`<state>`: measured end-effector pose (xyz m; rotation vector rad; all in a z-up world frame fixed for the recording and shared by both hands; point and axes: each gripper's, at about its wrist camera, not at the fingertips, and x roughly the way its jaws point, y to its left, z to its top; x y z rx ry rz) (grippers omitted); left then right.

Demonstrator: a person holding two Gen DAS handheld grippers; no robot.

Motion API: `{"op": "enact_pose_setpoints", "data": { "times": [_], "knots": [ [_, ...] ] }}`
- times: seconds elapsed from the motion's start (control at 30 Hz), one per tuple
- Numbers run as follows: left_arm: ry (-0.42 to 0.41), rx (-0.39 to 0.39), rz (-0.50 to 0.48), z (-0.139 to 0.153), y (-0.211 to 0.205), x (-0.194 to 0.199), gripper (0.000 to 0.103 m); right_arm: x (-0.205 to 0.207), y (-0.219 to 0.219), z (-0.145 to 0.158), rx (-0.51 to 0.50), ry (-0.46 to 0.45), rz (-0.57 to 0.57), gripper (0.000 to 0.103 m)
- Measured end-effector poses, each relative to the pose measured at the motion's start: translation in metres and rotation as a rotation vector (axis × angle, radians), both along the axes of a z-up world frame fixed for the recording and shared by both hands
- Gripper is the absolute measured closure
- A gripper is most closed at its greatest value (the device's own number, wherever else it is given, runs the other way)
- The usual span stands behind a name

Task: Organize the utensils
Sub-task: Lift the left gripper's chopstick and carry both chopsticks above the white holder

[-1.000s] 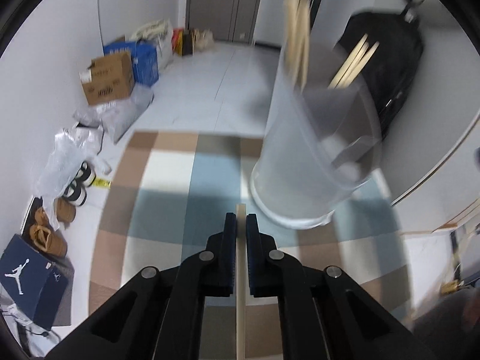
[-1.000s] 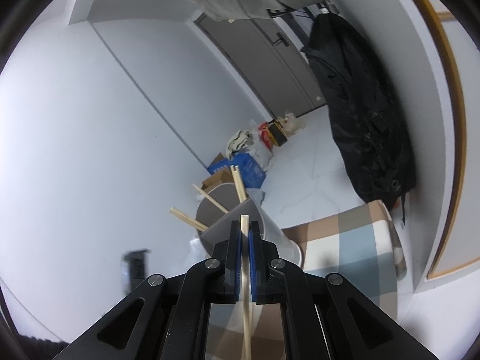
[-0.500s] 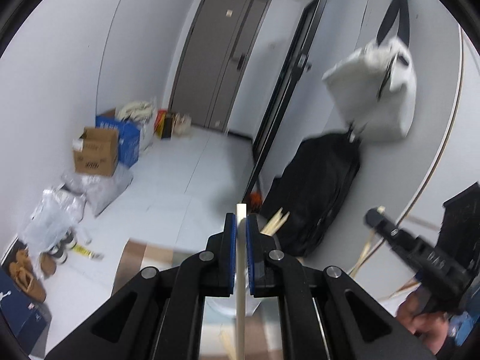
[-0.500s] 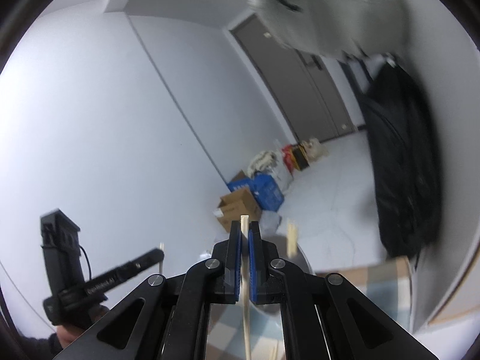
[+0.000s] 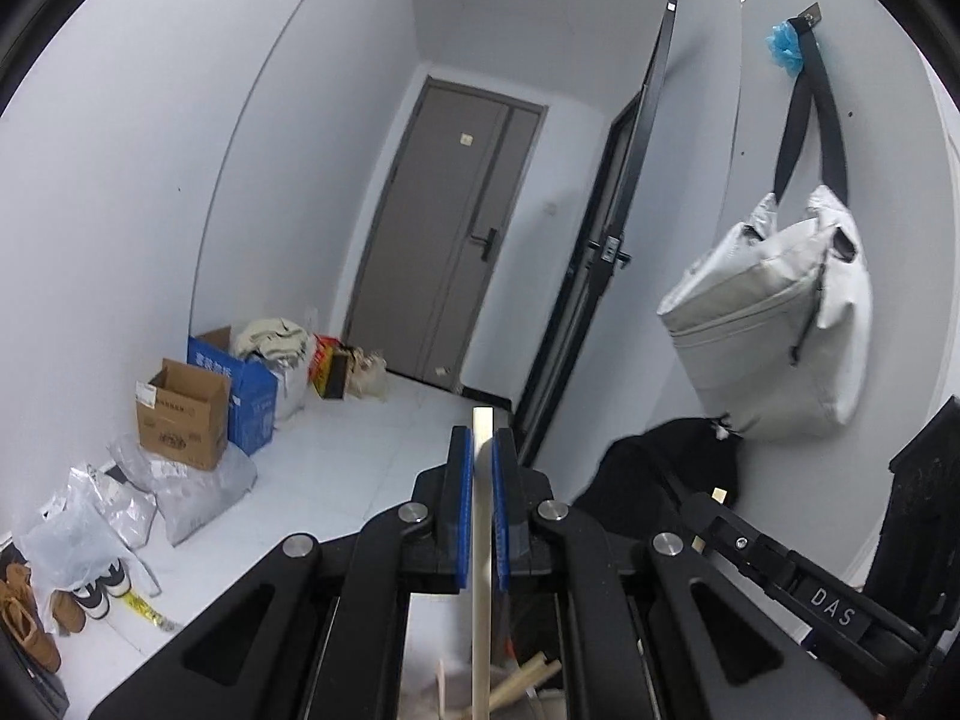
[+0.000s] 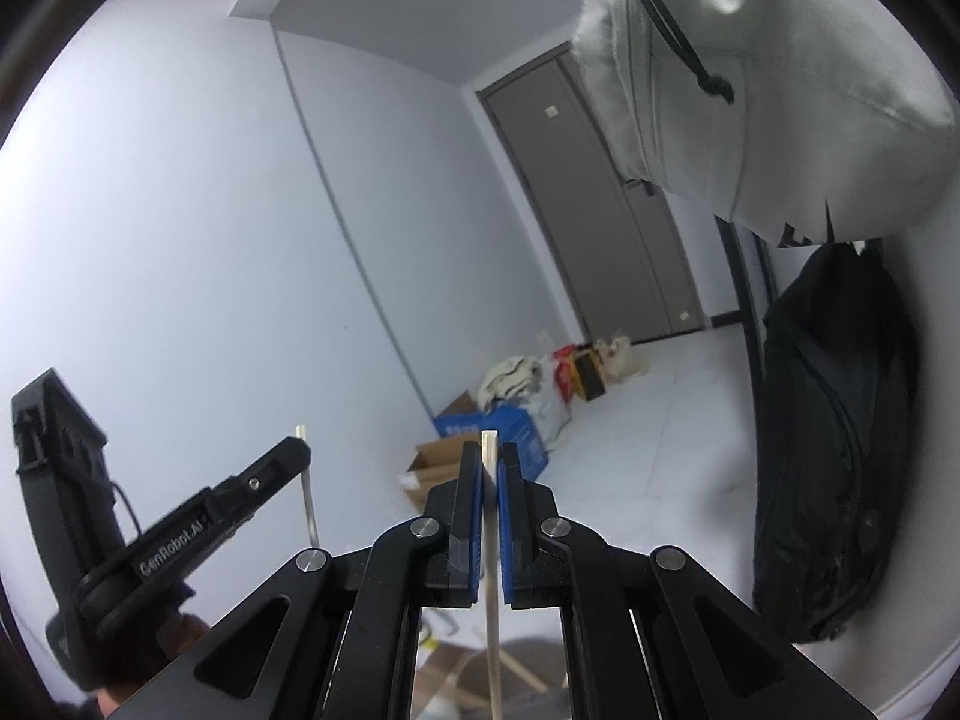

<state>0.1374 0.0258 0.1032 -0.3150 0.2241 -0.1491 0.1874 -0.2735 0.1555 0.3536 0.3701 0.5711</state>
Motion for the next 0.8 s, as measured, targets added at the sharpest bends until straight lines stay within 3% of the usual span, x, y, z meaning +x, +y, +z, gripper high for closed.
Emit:
{"op": "enact_pose_setpoints", "data": {
  "times": [0.33, 0.53, 0.8],
  "knots": [
    [-0.039, -0.007, 0.08, -0.034, 0.007, 0.026, 0.101, 0.037, 0.021, -0.03, -0.006, -0.022, -0.06, 0.099],
    [-0.096, 0.06, 0.108, -0.044, -0.003, 0.026, 0.101, 0.045, 0.035, -0.04, -0.022, -0.04, -0.035, 0.099],
    [-0.117, 0.095, 0.138, -0.06, -0.009, 0.027, 0.101, 0.039, 0.038, -0.05, -0.047, -0.057, -0.01, 0.099]
  ]
}}
